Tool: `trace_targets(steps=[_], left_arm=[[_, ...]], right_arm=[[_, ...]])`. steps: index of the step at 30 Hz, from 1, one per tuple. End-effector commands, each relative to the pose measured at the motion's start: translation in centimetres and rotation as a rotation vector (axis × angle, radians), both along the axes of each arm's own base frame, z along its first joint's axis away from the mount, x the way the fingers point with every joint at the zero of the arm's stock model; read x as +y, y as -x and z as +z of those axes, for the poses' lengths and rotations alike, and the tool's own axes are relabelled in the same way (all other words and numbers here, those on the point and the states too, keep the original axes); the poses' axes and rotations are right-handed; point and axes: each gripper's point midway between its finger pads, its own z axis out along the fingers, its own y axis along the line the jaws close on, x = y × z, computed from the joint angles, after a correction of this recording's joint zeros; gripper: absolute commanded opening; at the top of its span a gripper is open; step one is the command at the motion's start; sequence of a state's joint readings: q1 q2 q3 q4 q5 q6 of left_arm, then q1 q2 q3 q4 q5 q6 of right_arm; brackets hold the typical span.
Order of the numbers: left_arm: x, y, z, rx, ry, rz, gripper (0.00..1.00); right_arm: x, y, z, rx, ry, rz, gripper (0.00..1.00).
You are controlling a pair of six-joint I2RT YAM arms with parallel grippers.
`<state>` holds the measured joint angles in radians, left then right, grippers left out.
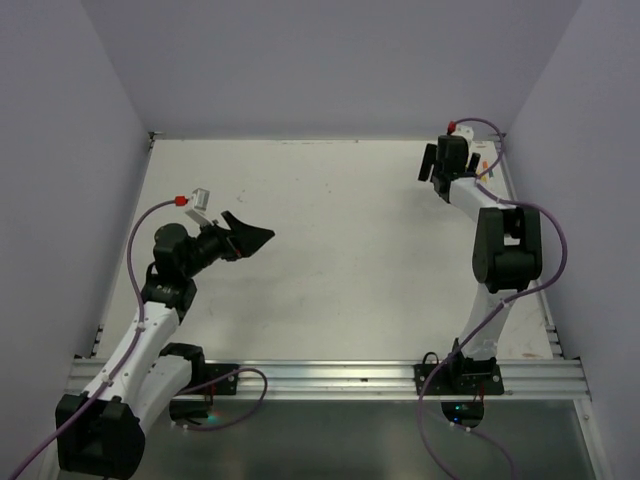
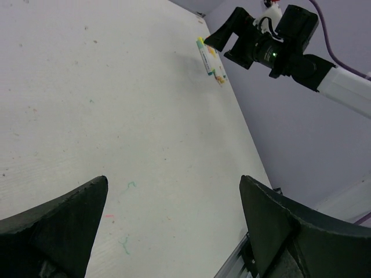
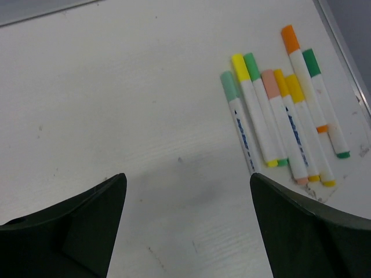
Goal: Open the pen caps
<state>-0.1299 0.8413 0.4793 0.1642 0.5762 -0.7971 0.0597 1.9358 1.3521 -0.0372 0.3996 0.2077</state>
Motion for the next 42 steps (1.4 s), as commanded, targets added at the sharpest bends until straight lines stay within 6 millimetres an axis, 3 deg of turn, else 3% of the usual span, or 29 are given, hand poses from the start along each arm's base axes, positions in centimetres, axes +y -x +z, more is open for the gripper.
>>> trace_targets(steps=[1, 2, 3, 8, 23, 42], left_arm=[[-0.1, 0.3, 1.8, -0.101, -0.038, -0.042, 0.97], [-0.3, 0.5, 2.0, -0.111, -0.034, -0.057, 0.97], [-0.5, 0.7, 2.0, -0.113, -0.033, -0.071, 0.96], [-0.6, 0.8, 2.2, -0.127, -0.047, -0.088, 0.96], [-0.8, 0.9, 1.9, -0.124, -0.040, -0.105, 0.95], [-1.0, 1.2, 2.0, -0.122, -0.027, -0.114, 0.95]], right_arm=[[-1.1, -4.7, 3.9, -0.146, 0.053, 0.099, 0.91], [-1.7, -5.1, 4.0, -0.149, 0.057, 0.098, 0.91], [-3.1, -5.3, 2.8, -0.121, 0.051, 0.084, 0.89], [-4.6, -6.5, 1.9, -0.093, -0.041, 0.115, 0.85], [-4.5, -4.9, -3.2, 0.049, -0.163, 0.161, 0.77], [-5.5, -4.3, -4.9, 0.129, -0.211, 0.153, 0.76]])
